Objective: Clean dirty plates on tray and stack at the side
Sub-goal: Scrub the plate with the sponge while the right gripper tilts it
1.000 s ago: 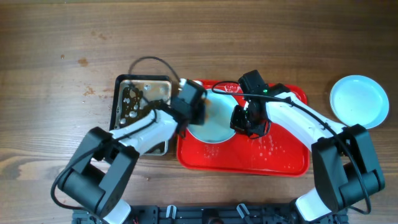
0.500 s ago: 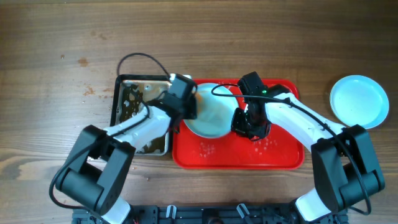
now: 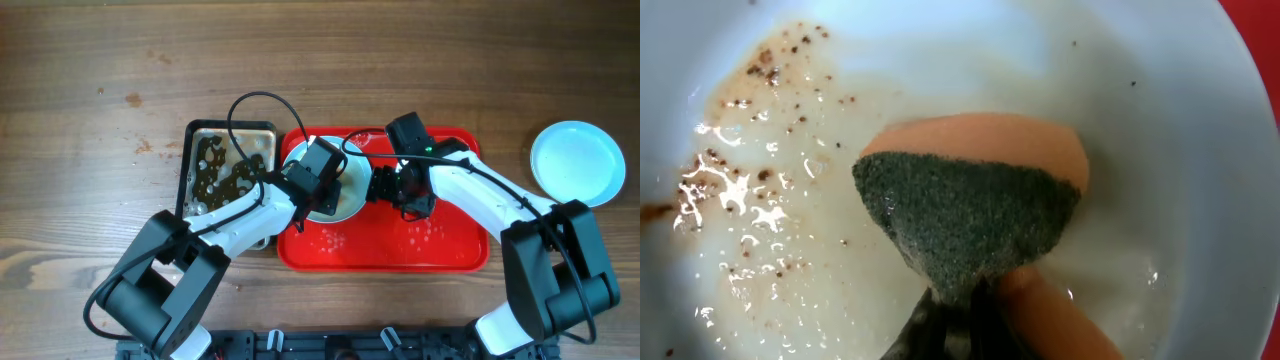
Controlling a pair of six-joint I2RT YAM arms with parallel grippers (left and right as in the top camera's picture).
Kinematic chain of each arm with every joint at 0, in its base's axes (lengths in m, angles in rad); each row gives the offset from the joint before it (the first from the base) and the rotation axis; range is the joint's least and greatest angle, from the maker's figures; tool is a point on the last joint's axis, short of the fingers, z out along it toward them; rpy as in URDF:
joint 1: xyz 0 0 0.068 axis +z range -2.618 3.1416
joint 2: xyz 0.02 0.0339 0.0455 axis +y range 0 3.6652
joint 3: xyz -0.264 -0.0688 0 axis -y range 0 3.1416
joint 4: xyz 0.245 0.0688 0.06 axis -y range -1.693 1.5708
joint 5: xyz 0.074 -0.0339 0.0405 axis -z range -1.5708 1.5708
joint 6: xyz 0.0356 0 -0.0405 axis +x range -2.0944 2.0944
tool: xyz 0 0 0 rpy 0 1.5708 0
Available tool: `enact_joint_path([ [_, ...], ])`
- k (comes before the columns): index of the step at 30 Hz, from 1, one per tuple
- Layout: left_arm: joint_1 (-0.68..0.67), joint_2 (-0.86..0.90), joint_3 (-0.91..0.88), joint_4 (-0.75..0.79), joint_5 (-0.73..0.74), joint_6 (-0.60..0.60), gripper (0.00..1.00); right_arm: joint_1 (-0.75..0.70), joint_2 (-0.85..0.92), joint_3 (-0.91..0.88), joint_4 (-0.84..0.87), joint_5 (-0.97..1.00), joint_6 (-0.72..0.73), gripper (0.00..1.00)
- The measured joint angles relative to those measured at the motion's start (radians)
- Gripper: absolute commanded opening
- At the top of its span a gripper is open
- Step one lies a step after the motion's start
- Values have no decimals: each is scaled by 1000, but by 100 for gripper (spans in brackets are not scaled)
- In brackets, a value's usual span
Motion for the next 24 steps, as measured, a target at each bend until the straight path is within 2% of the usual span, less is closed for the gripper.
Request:
enact_joint_path([
  [1, 0, 0, 2, -4, 1, 0, 4, -5, 0, 0, 2, 2, 1, 82],
  [2, 0, 0, 2, -4, 1, 0, 4, -22, 0, 3, 6, 5, -3, 89],
  [6, -12, 1, 3, -22, 35, 0, 4, -116, 0, 64, 44, -51, -35, 85],
  [8, -15, 3, 5, -24, 42, 0, 4, -147, 0, 72, 63, -94, -53, 62],
  [9, -15, 4, 7, -26, 42, 0, 4, -147, 0, 72, 64, -114, -60, 61],
  [10, -15, 4, 7, -26, 42, 0, 4, -137, 0, 72, 65, -131, -62, 53],
  [12, -15, 4, 7, -25, 42, 0, 4, -93, 0, 69, 74, -141, -57, 60],
  [14, -15, 4, 7, -25, 42, 0, 4, -21, 1, 63, 92, -141, -33, 59],
  [18, -15, 4, 7, -25, 42, 0, 4, 8, 26, 50, 87, -126, 7, 56],
  [19, -15, 4, 7, -25, 42, -1, 4, 8, 37, 27, 95, -109, 30, 53],
  [20, -15, 4, 7, -25, 42, 0, 4, 8, 39, 11, 106, -106, 43, 43],
  [21, -15, 5, 7, -25, 42, 0, 4, 8, 39, 2, 136, -103, 63, 18],
  [22, -15, 5, 7, -25, 42, -1, 4, 8, 38, -12, 168, -107, 77, 4],
  [24, -15, 5, 8, -26, 42, -1, 4, 3, 33, -45, 192, -97, 100, 4],
])
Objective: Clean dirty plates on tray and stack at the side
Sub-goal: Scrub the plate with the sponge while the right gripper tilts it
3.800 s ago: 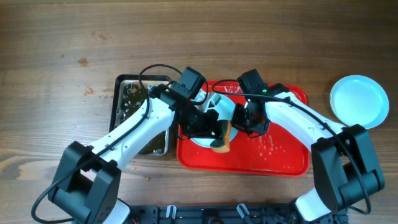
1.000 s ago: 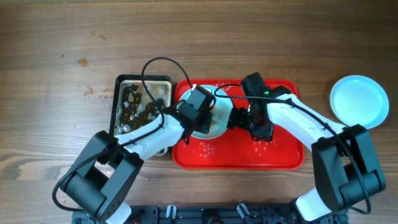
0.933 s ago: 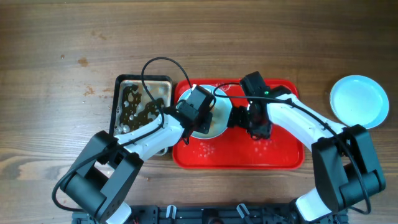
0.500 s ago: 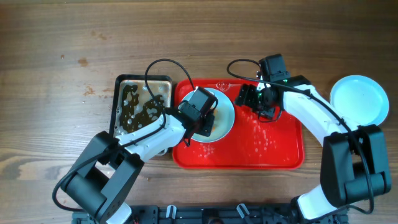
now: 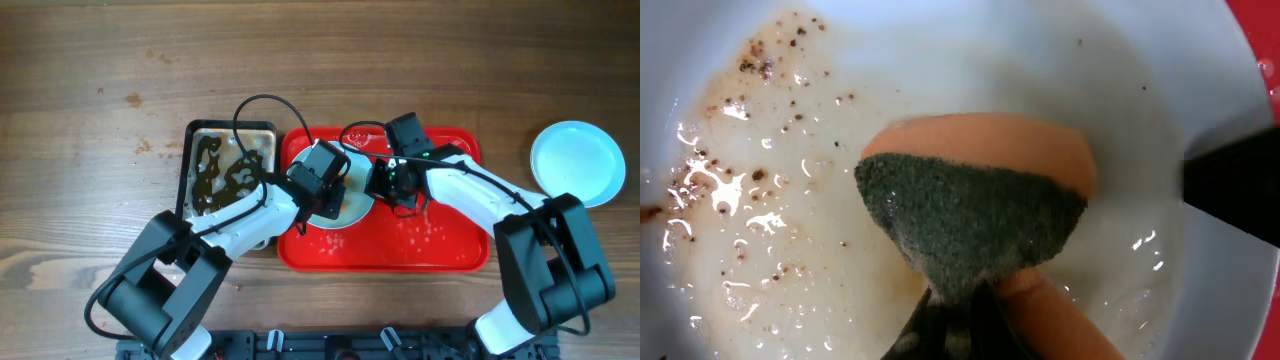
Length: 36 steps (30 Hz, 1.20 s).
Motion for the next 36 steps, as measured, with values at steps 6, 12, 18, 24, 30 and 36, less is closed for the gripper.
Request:
enact_joint_path([
  [6, -10, 0, 0, 2, -46, -3, 4, -2, -4, -5, 5, -3, -5, 4],
  [12, -6, 19, -3, 34, -328, -65, 4, 11, -2, -1, -18, -26, 3, 4],
  [18, 31, 22, -2, 103, -158, -60, 4, 7, -6, 6, -85, -15, 24, 4],
  [24, 40, 39, 8, 160, -58, 134, 4, 3, -6, 6, -93, -7, -26, 4],
  [30, 23, 81, -14, 523, -252, 328, 4, 5, -11, 8, -108, 15, -68, 4],
  [36, 47, 74, 18, 259, -300, 341, 4, 5, -12, 7, -109, 21, -85, 5],
])
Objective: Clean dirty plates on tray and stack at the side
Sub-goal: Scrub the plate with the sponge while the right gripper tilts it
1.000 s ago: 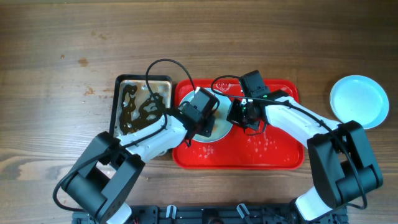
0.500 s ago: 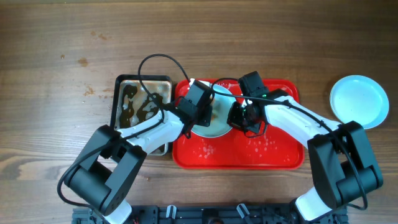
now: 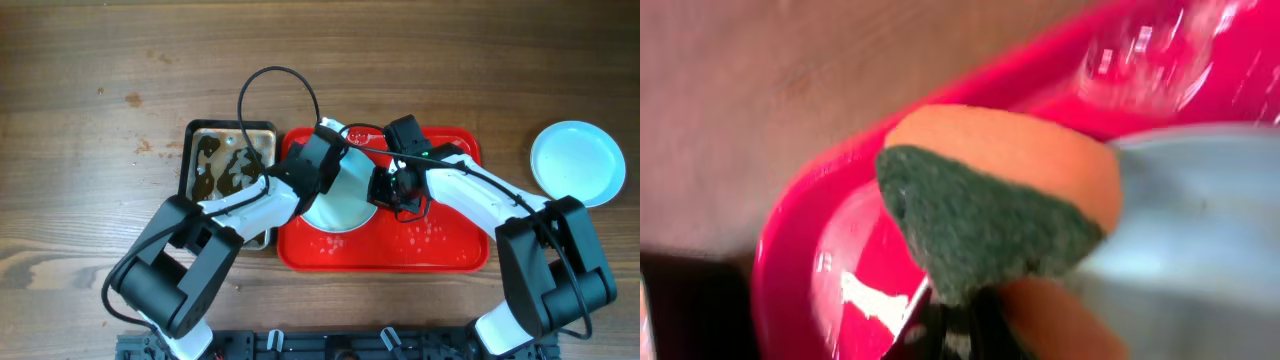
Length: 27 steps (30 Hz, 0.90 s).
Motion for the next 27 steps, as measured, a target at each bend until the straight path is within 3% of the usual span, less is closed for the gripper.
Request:
enact_joint_path([
  [3, 0, -13, 11, -99, -13, -15, 4, 0, 0, 0, 0, 2, -7, 4],
  [8, -8, -33, 36, -288, -27, -143, 4, 0, 0, 0, 0, 2, -7, 4],
  [11, -3, -53, 46, -392, 98, -192, 4, 0, 0, 0, 0, 2, -7, 4],
  [14, -28, -64, 48, -433, 290, -153, 4, 0, -3, 0, -8, 11, -12, 4],
  [16, -84, -62, 40, -410, 448, -94, 4, -2, -6, -1, -11, 20, -19, 4],
  [18, -116, -58, 27, -363, 491, -98, 4, -9, -11, -6, -20, 24, -23, 4],
  [22, -135, -58, 12, -277, 393, -172, 4, -9, -11, -5, -23, 26, -23, 5],
  [27, -108, -44, 12, -220, 51, -244, 4, -4, -10, -4, -10, 28, -18, 4],
])
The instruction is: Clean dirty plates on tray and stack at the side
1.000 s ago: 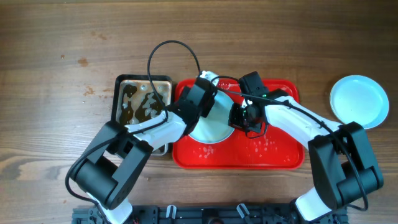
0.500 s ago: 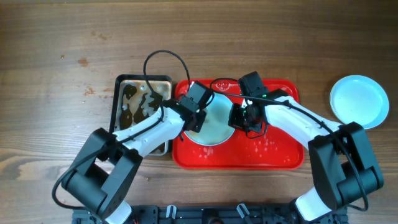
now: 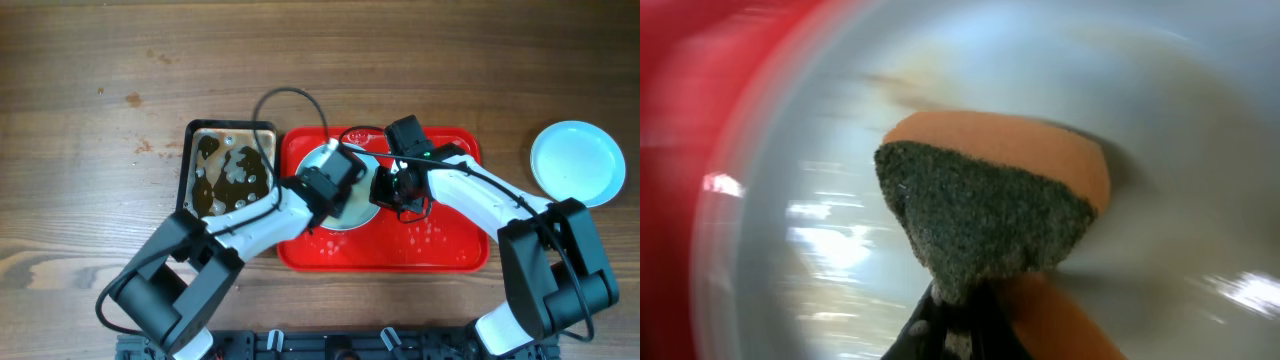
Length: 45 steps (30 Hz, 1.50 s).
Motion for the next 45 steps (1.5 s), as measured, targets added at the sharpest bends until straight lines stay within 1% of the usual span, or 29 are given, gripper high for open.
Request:
enact_joint_path([
  [2, 68, 8, 0, -10, -115, -48, 4, 0, 0, 0, 0, 0, 0, 5],
  [5, 100, 10, 7, -41, -126, -113, 4, 11, 6, 4, 18, -11, 0, 4],
  [7, 109, 10, 12, -53, -106, -139, 4, 12, 6, 4, 21, -12, 0, 4],
  [12, 113, 3, 13, -54, -85, -143, 4, 12, 6, 4, 22, -12, 0, 4],
  [15, 104, -7, 21, -92, -93, -144, 4, 12, 6, 4, 24, -11, 0, 4],
  [19, 95, -99, 63, -235, -146, -144, 4, 12, 6, 2, 34, -11, 0, 4],
  [24, 95, -365, 134, -335, -236, -151, 4, 12, 5, -3, 48, -12, -17, 4],
  [26, 98, -433, 138, -425, -293, -183, 4, 12, 5, -5, 71, -11, -45, 4],
  [28, 126, -453, 142, -538, -331, -241, 4, 12, 5, -8, 91, -9, -81, 4],
  [30, 186, -443, 140, -677, -330, -305, 4, 12, -8, -8, 81, 19, -98, 5],
  [31, 222, -432, 140, -717, -317, -329, 4, 12, -20, -8, 66, 42, -104, 5],
  [34, 302, -399, 139, -747, -265, -365, 4, 12, -85, -11, 29, 105, -110, 5],
  [37, 388, -366, 133, -754, -182, -386, 4, 8, -303, -11, -19, 201, -110, 5],
  [40, 425, -338, 133, -754, -129, -390, 4, 8, -497, -11, -119, 302, -122, 5],
  [43, 428, -333, 133, -753, -117, -390, 4, 7, -580, -11, -189, 375, -161, 5],
  [45, 428, -331, 133, -754, -109, -390, 4, 8, -595, -11, -238, 418, -195, 5],
])
